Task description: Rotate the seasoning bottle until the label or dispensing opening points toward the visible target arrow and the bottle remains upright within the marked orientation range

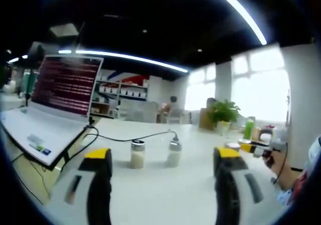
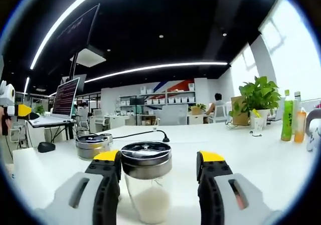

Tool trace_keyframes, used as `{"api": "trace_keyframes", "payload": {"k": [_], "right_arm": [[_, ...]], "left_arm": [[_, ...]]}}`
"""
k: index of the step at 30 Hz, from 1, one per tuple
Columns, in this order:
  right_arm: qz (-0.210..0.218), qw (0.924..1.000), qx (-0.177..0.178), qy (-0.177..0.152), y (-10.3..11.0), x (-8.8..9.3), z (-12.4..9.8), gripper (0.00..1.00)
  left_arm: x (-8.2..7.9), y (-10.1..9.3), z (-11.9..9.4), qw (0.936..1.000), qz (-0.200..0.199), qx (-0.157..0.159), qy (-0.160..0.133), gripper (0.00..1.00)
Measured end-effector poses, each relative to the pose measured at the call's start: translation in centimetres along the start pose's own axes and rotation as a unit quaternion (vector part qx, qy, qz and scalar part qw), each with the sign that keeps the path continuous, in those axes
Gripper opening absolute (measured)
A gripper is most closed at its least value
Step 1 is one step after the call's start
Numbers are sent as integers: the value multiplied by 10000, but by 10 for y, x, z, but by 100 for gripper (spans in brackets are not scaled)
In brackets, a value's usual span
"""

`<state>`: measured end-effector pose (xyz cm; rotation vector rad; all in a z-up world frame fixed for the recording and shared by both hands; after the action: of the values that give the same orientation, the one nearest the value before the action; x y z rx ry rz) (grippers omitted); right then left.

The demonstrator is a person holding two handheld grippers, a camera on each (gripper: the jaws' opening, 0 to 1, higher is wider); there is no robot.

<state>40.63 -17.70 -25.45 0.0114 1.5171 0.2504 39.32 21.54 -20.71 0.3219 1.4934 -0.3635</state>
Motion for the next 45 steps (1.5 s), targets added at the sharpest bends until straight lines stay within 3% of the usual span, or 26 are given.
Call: {"api": "trace_keyframes", "payload": {"k": [6,11,14,18,22,24,27,30,35,45], "right_arm": [[-203,9990,-391,-114,7,-21,-7,63],[-415,9961,-647,-436,7,-43,-4,60],[-688,9933,-867,-334,6,-51,0,62],[-562,9876,-1438,-266,6,-58,1,62],[-498,9729,-2254,160,4,-46,4,66],[-402,9703,-2379,176,1,-43,5,69],[-401,9638,-2633,133,-5,-40,7,64],[-548,9607,-2718,91,-11,-38,10,64],[-354,9527,-3002,312,-10,-28,11,60],[-276,9476,-3139,518,-6,-20,19,57]], "left_arm": [[-2,2,0,10000,3,-56,-14,88],[0,0,1,10000,44,-55,26,88],[-1,0,1,10000,66,-65,23,88],[-3,0,0,9999,66,-109,13,88],[-6,-2,-2,9999,112,-87,-39,87],[-6,-3,-3,9998,127,-135,-37,87],[-5,-5,-2,9998,119,-135,-22,87],[-4,-10,1,9999,112,-110,-11,87],[-1,-21,10,9998,142,85,65,87],[3,-26,13,9996,115,234,118,87]]}}
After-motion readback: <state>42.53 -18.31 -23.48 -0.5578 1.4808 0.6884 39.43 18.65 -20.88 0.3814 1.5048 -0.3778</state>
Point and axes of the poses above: the point that each gripper's makers call its tool centre point, and the gripper's own axes: z roughly forward along the fingers, y roughly to its left, x roughly out of its underside, the point moved 5 cm from there along -z, roughly backward along the fingers, and after that the axes turned 7 degrees about z, right-handed, at the moved point
